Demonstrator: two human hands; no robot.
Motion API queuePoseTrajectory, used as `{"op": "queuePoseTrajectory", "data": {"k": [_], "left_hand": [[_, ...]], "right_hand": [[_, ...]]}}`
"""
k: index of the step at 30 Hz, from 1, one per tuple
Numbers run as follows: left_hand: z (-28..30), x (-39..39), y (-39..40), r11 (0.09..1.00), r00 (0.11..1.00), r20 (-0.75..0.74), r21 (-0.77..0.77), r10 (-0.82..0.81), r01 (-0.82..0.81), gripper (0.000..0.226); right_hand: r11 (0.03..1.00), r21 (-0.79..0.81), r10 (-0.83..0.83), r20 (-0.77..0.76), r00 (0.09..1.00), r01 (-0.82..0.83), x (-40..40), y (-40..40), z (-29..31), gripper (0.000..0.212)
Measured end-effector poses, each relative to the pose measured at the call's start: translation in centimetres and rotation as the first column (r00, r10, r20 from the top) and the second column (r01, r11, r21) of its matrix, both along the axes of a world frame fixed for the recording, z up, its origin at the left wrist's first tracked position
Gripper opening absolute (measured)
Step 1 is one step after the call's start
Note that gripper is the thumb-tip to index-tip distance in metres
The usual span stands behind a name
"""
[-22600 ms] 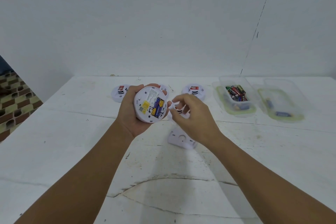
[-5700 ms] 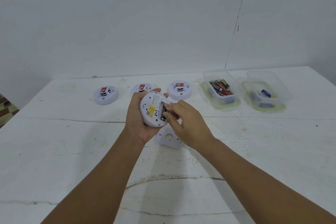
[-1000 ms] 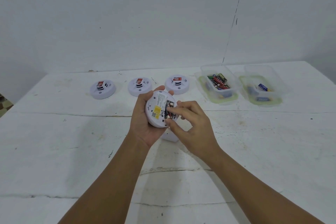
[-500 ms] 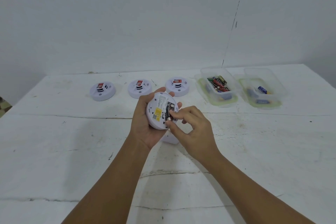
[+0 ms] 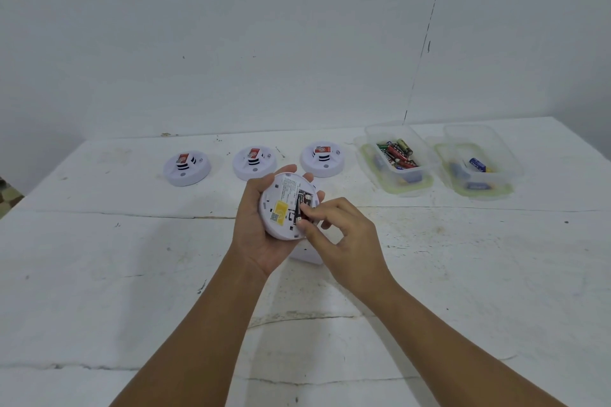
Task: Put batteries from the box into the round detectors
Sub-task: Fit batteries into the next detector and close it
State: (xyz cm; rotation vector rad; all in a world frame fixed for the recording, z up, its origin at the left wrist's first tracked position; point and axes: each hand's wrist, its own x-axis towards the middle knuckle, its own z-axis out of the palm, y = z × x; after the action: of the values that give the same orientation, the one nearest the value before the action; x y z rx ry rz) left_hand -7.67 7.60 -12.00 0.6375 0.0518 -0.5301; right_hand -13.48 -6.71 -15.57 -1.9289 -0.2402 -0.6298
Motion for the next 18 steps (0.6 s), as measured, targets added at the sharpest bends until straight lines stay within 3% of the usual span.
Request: {"op": "queuePoseTrajectory", "data": {"k": [6, 8, 12, 18], "left_hand": [[0.0, 0.1, 0.2, 1.000, 1.000, -0.002, -0.010, -0.004, 0.004, 0.032], [0.1, 0.0, 0.0, 1.000, 1.000, 0.005, -0.015, 0.000, 0.000, 0.031], [0.2, -0.3, -0.3, 1.000, 1.000, 0.027, 0.016, -0.001, 0.000, 0.029], [-0.4, -0.6, -0.2, 0.998, 0.998, 0.045, 0.051, 0.041, -0.044, 0.027]], "right_hand": [[0.999, 0.054, 0.001, -0.040, 0.999, 0.001, -0.1, 0.2, 0.3, 0.020], [0.985, 0.174, 0.040, -0.138, 0.990, -0.016, 0.2, 0.3, 0.6, 0.018], [0.867, 0.498, 0.212, -0.316, 0.925, -0.029, 0.6, -0.4, 1.5, 0.019], [0.844, 0.533, 0.312, -0.409, 0.858, -0.053, 0.8, -0.9, 1.9, 0.017]]}}
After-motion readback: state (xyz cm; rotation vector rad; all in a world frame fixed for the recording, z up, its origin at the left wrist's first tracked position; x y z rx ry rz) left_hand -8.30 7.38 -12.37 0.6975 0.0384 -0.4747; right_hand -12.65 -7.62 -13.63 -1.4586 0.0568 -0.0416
